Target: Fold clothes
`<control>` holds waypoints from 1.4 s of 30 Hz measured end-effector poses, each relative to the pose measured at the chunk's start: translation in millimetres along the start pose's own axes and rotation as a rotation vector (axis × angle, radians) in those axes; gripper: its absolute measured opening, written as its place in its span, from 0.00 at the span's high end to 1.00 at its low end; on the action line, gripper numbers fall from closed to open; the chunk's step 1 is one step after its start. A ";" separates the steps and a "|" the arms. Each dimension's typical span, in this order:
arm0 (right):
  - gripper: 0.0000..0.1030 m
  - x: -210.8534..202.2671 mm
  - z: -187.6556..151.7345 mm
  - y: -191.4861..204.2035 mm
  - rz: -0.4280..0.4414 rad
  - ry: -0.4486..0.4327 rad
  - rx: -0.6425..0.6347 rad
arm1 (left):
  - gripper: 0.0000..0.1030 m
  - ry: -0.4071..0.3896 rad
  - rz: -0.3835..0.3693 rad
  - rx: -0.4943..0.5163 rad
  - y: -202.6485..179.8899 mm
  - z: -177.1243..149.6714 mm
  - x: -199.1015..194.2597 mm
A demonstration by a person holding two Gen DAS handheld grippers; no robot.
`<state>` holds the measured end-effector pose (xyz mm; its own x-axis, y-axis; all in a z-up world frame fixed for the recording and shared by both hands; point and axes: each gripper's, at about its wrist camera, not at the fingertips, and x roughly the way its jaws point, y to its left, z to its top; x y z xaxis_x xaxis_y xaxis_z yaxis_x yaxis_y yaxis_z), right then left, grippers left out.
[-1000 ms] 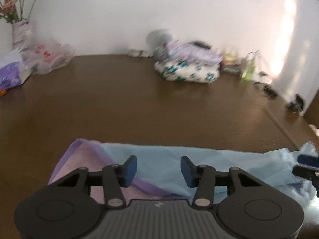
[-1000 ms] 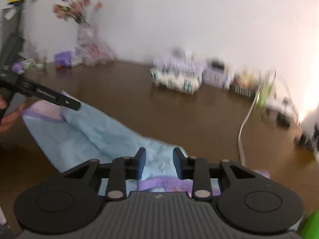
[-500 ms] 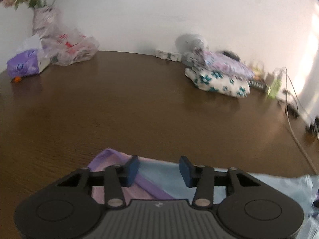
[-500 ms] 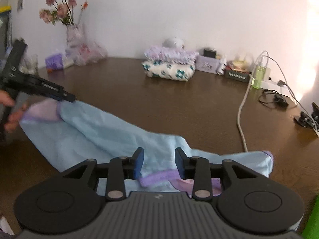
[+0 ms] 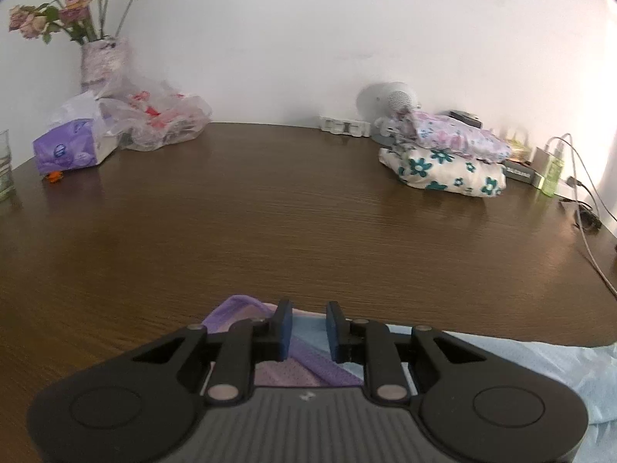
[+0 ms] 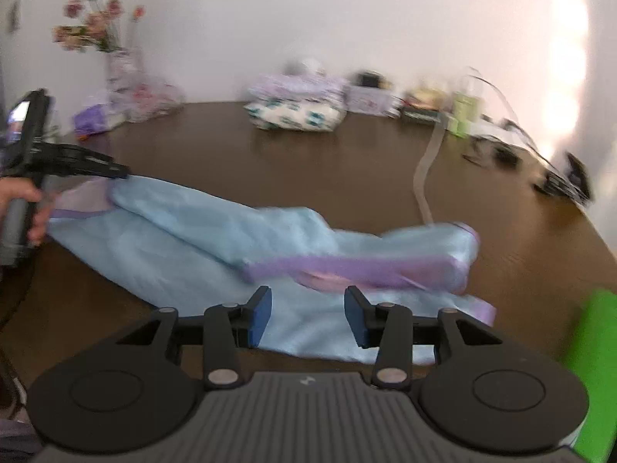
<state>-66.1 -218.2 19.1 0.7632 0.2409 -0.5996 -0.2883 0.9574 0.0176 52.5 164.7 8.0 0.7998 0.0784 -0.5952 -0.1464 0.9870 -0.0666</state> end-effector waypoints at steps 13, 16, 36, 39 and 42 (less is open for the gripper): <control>0.73 19.2 9.6 -62.9 -0.159 -0.051 0.336 | 0.67 -0.176 -0.177 0.237 -94.6 -16.9 -67.1; 0.85 28.8 6.1 -57.5 -0.173 -0.032 0.318 | 0.67 -0.138 -0.194 0.231 -96.8 -24.1 -59.6; 0.59 23.5 -3.6 -15.2 -0.379 -0.056 0.251 | 0.62 -0.014 -0.210 0.054 -61.6 -33.7 -34.9; 0.60 28.1 -0.2 -15.8 -0.369 -0.059 0.275 | 0.62 -0.001 -0.227 0.033 -58.8 -33.1 -32.0; 0.77 31.7 1.3 -15.9 -0.363 -0.069 0.295 | 0.61 0.001 -0.238 0.029 -58.1 -33.8 -32.1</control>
<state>-36.6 -225.6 0.9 0.8239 -0.1175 -0.5544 0.1734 0.9836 0.0493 15.7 100.1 4.0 0.8091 -0.1572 -0.5662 0.0634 0.9813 -0.1819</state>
